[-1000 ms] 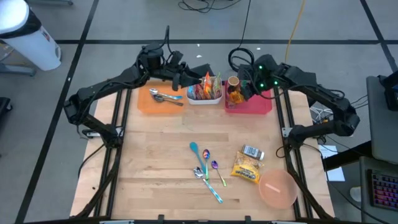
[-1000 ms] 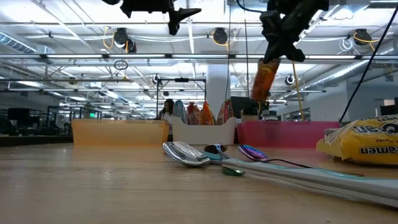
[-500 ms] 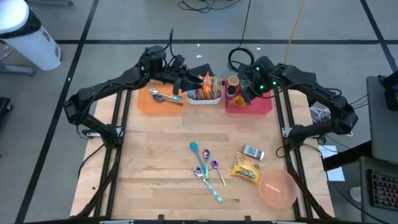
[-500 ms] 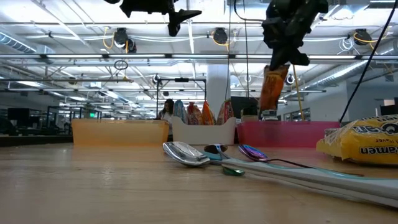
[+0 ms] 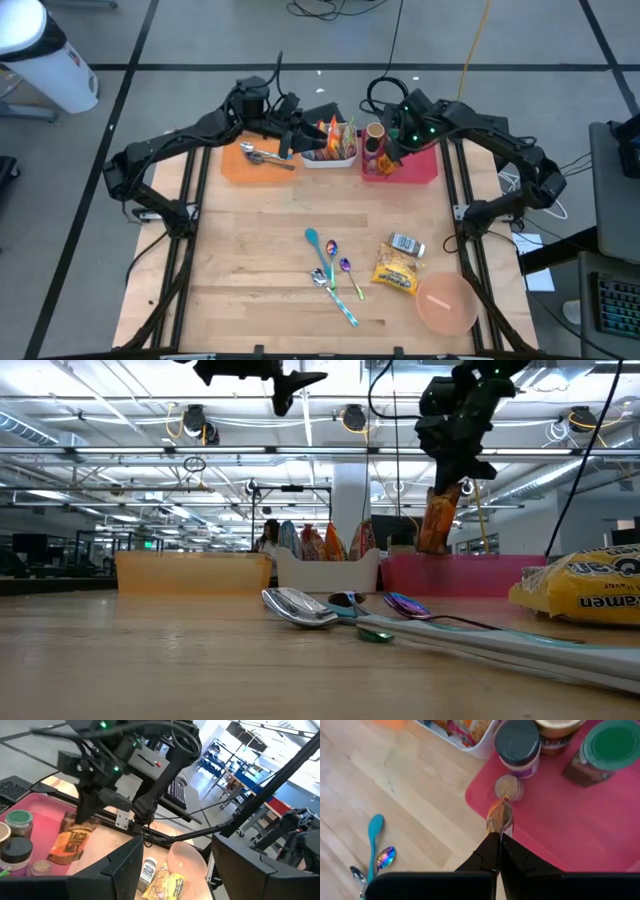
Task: Pick & Place Food Item
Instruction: Put the orange spice bag into the red bin
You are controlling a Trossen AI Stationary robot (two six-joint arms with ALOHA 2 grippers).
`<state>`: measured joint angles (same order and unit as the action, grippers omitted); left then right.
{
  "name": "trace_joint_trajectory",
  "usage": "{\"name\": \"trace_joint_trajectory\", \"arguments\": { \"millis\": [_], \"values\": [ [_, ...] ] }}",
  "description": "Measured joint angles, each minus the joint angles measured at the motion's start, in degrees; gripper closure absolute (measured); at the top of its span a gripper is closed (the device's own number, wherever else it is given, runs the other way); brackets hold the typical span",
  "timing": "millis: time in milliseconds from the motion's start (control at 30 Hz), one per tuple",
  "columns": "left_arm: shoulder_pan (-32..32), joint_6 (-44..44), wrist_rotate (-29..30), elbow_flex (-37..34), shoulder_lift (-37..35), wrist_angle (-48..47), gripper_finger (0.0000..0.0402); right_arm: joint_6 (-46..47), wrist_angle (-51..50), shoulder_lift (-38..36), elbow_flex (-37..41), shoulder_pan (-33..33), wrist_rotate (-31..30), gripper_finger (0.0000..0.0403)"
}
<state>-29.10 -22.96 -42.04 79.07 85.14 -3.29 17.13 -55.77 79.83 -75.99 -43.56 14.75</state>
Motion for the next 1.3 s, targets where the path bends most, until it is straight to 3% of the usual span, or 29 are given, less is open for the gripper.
{"name": "trace_joint_trajectory", "arguments": {
  "millis": [1300],
  "values": [
    [0.9, 2.3, 1.2, 0.0, 0.0, -1.7, 0.0158, -1.9, 3.4, 1.7, 1.7, -3.4, -5.8, 0.0403]
  ]
}}
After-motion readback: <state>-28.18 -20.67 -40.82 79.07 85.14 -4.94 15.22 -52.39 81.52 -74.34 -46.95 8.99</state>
